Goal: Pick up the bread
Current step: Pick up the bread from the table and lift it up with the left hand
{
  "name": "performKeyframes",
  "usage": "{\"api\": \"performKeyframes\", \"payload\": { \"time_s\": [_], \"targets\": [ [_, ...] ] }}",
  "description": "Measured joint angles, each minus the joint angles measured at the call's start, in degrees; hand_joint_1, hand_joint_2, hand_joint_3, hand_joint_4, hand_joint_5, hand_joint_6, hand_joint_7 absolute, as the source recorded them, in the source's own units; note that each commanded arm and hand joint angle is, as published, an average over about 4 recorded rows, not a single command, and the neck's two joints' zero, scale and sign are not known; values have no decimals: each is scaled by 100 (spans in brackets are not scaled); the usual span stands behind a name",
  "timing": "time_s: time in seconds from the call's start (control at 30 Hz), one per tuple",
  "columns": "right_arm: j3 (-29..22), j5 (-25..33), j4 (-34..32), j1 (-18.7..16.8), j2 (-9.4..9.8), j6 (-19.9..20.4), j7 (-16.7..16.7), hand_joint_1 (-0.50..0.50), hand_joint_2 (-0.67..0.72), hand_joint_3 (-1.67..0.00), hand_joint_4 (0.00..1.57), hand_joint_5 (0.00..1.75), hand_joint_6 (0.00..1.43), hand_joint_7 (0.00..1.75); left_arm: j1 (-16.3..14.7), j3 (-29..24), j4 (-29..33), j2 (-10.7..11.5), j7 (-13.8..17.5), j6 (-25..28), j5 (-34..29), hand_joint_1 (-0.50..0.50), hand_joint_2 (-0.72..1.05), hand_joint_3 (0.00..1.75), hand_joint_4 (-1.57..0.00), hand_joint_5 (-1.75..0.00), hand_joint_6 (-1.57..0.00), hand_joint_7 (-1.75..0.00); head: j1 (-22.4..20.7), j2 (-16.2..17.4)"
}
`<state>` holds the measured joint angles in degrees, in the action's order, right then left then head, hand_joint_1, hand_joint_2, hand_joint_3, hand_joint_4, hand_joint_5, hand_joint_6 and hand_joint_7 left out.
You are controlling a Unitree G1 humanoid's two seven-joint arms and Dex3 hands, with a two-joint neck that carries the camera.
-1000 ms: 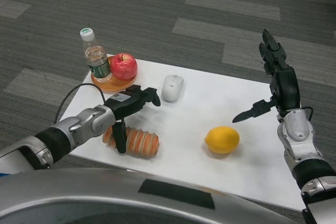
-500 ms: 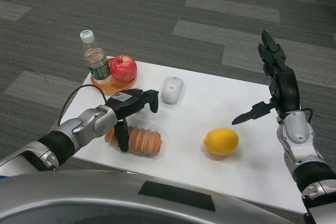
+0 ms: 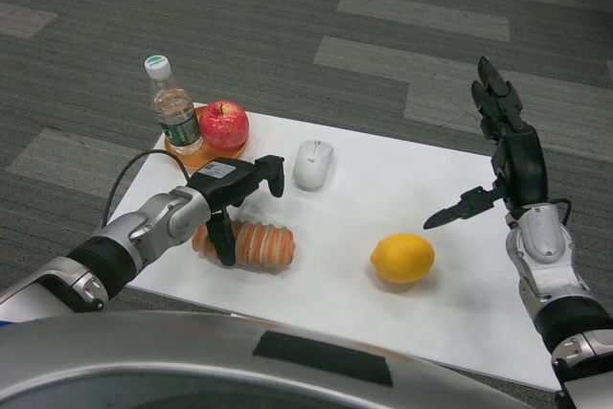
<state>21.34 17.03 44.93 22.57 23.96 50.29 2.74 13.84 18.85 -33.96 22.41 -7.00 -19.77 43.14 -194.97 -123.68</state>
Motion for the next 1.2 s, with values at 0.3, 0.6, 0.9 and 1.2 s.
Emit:
{"api": "performKeyframes", "payload": {
  "time_s": [0.3, 0.6, 0.9, 1.2],
  "targets": [
    [0, 0, -1, -23, -1, 0, 0, -21, 22, 0, 0, 0, 0, 0, 11, -43, -84, -1, 66, -10, -382, 50, 5, 7, -51, -175, -105, -162, -43, 0],
    [0, 0, -1, -27, -1, 0, 0, -21, 22, 0, 0, 0, 0, 0, 29, -44, -192, -13, 126, -1, -466, 49, 100, 9, -22, -175, -25, -159, -46, -3],
    [0, 0, -1, -31, -1, 0, 0, -21, 22, 0, 0, 0, 0, 3, 51, -6, -244, -21, 129, -15, -516, 41, 105, 9, -22, -175, -13, -154, -64, 21],
    [0, 0, -1, -33, -1, 0, 0, -21, 22, 0, 0, 0, 0, 0, 65, 12, -245, -23, 149, -18, -455, 31, 105, 9, -59, -175, -37, -168, -53, 20]
  ]
}}
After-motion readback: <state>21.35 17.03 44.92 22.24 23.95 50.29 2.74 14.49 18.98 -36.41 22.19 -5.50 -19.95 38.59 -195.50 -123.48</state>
